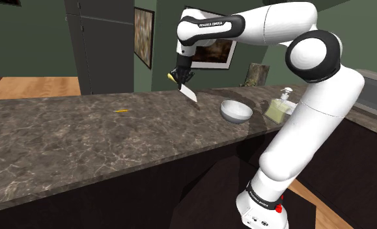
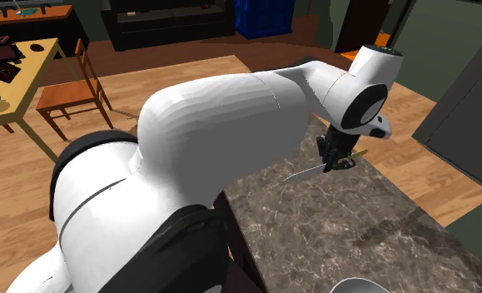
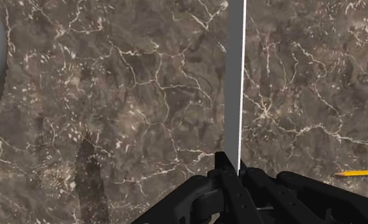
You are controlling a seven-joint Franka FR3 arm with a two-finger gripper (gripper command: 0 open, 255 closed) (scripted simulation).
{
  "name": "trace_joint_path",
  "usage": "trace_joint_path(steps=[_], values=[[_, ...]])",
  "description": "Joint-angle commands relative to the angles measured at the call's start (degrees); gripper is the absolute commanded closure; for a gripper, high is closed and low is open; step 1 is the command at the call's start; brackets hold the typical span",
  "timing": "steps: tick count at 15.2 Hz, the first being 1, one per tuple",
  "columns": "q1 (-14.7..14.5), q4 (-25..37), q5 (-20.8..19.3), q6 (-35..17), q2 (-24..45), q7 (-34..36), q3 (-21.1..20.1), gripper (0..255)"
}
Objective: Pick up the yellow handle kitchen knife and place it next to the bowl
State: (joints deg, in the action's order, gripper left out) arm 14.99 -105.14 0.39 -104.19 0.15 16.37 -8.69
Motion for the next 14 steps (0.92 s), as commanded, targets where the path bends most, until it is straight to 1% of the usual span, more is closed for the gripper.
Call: trace_joint_path(steps=[1, 8, 14], values=[[1.2, 0.7, -0.1, 0.2, 0.5, -2.6, 1.2, 255], [5.9, 3.6, -0.4, 0.8, 2.8, -11.6, 5.7, 255], [9.9, 8.9, -0.3, 2.0, 6.9, -19.1, 9.2, 255]])
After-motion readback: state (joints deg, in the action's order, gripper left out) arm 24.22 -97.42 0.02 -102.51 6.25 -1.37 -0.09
